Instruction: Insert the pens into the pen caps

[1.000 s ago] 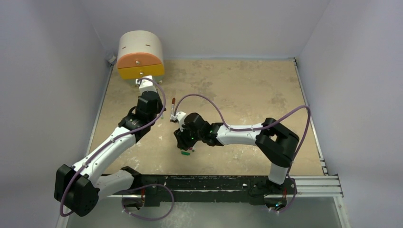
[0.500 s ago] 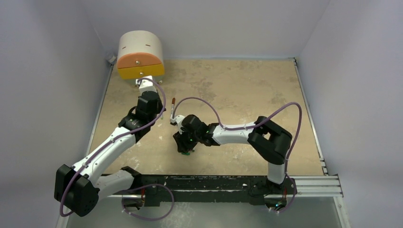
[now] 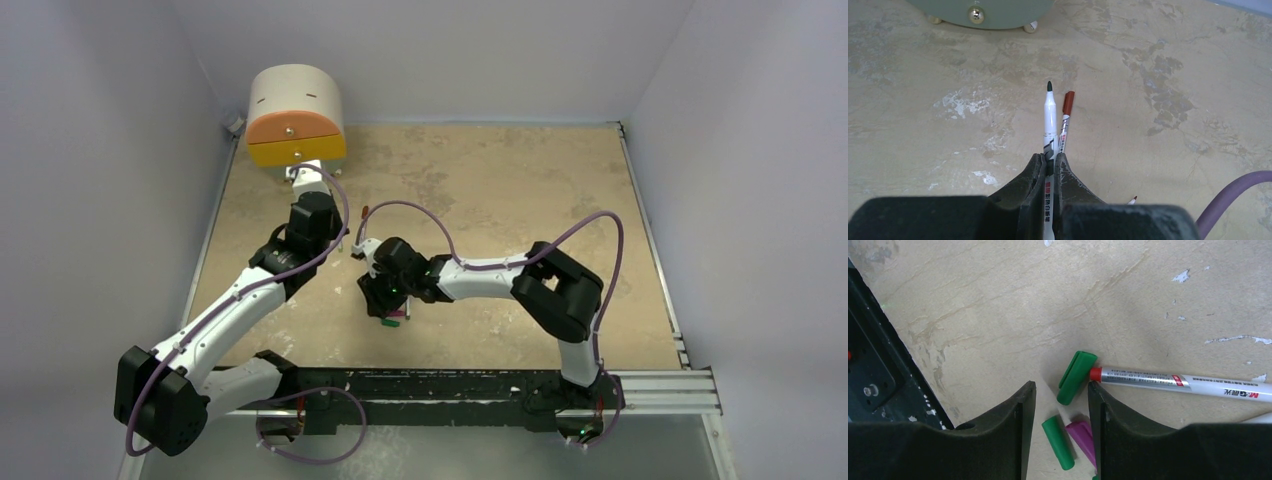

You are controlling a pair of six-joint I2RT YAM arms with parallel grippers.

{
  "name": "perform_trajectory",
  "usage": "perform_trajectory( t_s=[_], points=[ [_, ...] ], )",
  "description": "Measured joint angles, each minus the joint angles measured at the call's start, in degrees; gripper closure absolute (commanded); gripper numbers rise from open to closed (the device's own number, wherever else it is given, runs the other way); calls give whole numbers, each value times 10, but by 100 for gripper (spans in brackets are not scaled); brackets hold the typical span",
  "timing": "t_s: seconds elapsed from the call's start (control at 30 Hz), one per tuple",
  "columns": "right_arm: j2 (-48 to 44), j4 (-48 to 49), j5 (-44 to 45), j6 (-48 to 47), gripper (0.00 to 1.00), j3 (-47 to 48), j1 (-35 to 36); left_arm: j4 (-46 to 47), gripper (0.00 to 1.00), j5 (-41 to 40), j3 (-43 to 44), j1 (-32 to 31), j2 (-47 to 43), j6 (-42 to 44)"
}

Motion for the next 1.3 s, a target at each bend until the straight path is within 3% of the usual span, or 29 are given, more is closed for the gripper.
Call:
perform_trajectory(
  t_s=[1.1,1.3],
  points=[
    [26,-60,121,-12,62,57,35,-4,100,0,-1,0,-6,0],
    [33,-64,130,-14,75,67,41,-5,100,0,-1,0,-11,0]
  ],
)
